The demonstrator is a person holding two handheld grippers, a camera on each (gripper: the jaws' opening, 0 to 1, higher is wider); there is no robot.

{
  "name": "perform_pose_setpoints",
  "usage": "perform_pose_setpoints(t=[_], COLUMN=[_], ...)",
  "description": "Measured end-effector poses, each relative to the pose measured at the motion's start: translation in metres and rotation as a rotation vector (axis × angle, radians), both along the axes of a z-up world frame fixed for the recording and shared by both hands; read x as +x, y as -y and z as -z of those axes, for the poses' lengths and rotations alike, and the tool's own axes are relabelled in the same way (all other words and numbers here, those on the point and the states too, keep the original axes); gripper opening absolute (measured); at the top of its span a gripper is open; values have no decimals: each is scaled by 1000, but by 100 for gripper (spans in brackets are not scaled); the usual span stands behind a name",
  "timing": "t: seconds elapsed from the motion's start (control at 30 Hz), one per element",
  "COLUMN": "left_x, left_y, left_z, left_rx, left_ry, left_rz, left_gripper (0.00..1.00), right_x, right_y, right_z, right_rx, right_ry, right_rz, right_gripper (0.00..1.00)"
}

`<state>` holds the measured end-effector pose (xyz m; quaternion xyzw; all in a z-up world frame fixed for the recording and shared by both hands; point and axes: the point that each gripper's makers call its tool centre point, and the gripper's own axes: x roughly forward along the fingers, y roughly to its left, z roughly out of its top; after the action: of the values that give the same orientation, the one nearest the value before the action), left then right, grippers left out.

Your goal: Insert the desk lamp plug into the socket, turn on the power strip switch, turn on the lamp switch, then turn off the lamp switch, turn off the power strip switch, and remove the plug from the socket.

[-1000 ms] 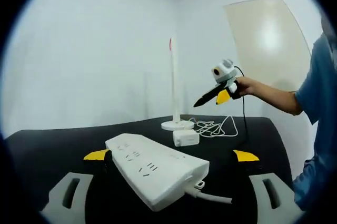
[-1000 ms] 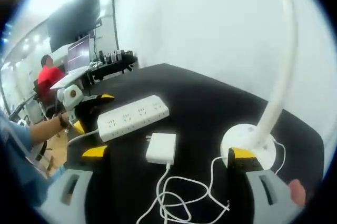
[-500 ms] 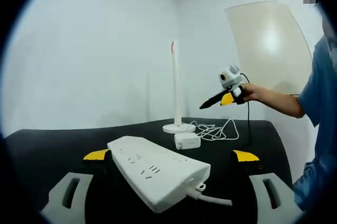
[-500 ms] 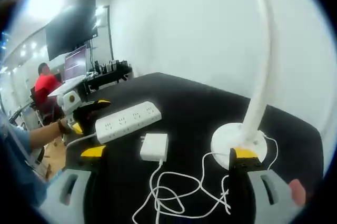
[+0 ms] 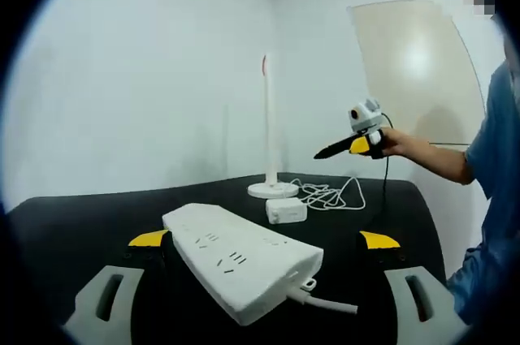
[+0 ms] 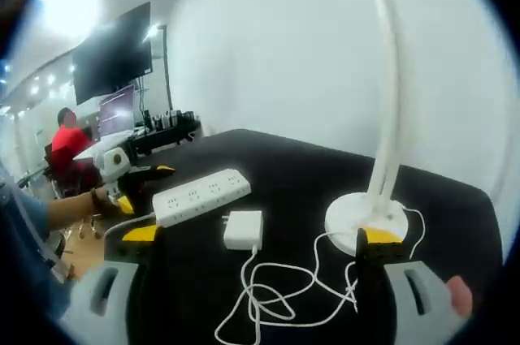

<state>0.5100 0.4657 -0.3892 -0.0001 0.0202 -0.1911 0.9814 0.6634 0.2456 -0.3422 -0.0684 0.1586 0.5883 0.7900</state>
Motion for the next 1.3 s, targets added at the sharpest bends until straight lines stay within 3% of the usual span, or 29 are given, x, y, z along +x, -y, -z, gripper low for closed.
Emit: perform_pose_setpoints(t=[0.13,0.3,0.6,0.8,1.1,1.3], left_x=[-12,-24,-50,-72,-113,-132], left_y=[-7,-24,-37,-52,-107,-130], left_z=[-14,-16,-24,-45,-82,-87], left_rx=[-27,-5,9,20,1,10], left_ry=[18,-3,-36,-46,-25,-52], left_rz=[-19,-46,-54,-70,-167,-210], left_gripper=[89,89,89,89,89,89], right_x=[-3,-10,-23,-29,-34,-37], right_y=[13,32,64,73,76,75], right_z=[-2,1,12,9,8,7], right_rx=[37,68,83,110,121,127], right_ry=[-2,3,3,-4,-3,-7], right_rz=[25,57,99,111,111,101], right_gripper=[96,96,96,96,96,96])
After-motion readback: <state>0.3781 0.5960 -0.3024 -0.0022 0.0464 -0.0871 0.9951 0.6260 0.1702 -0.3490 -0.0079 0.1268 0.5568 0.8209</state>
